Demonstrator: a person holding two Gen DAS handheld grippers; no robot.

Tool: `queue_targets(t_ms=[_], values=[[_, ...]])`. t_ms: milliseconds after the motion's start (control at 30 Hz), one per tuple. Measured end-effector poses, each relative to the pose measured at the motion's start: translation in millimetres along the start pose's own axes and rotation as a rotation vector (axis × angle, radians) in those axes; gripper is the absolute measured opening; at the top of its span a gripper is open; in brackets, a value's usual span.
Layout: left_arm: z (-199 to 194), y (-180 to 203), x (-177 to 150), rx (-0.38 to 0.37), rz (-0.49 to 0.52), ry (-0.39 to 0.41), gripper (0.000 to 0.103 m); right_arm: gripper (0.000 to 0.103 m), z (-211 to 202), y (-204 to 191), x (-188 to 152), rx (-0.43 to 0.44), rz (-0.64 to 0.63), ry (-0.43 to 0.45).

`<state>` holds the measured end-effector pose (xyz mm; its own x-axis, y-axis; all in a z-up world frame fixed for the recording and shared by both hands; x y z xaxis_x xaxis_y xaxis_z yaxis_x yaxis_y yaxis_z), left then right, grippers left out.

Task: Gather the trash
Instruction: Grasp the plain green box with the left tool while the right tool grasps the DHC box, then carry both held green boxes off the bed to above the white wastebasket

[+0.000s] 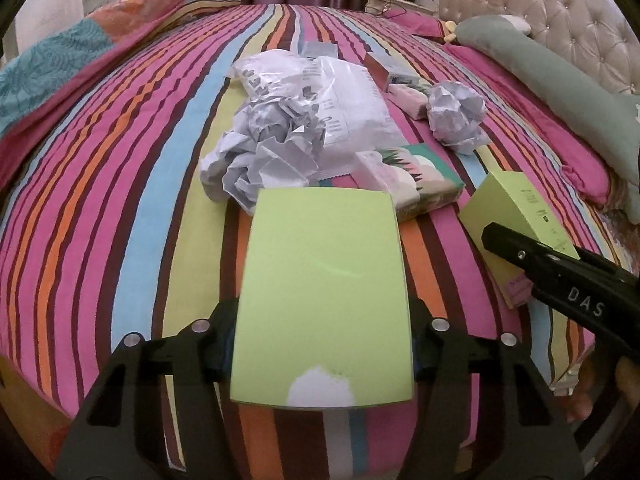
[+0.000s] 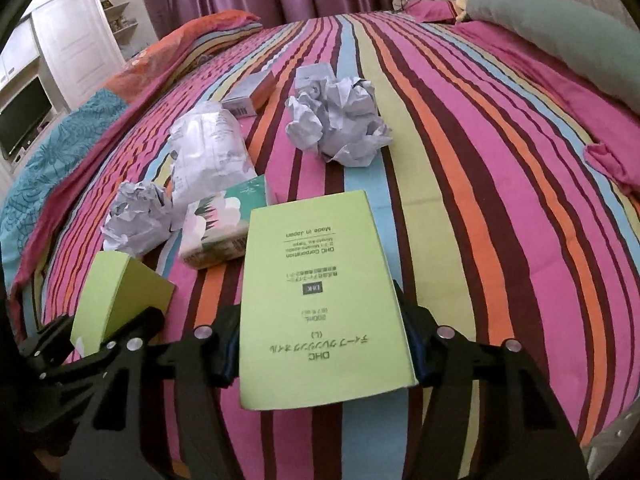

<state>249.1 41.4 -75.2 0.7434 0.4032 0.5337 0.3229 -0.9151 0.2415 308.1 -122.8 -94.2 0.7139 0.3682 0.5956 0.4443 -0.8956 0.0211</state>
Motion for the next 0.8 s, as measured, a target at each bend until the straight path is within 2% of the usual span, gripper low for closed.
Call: queue_targets(t_ms=[300, 467, 800], values=[[-11, 2, 0, -0.028, 0.01, 0.002, 0.059, 0.058, -27, 4, -2, 0.031, 0.074, 0.048], [-30, 6, -7, -0.051, 0.048, 0.019, 0.059, 0.058, -47, 5, -11, 0.031, 0.097, 0.061], [-76, -3, -34, -0.087, 0.097, 0.035, 0.059, 0.058, -90, -7, -50, 0.062, 0.151, 0.062]])
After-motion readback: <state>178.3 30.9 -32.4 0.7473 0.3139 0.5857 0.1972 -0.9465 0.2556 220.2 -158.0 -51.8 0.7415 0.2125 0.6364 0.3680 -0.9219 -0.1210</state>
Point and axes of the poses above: each gripper's, at about its wrist camera, not at the fingertips, and z roughly the way its jaws point, y to its right, x to its top, the point moved 5 cm from there along z, roughly the way its jaws point, and after that the axes turned 14 degrees about -z, right-handed, at the moved point
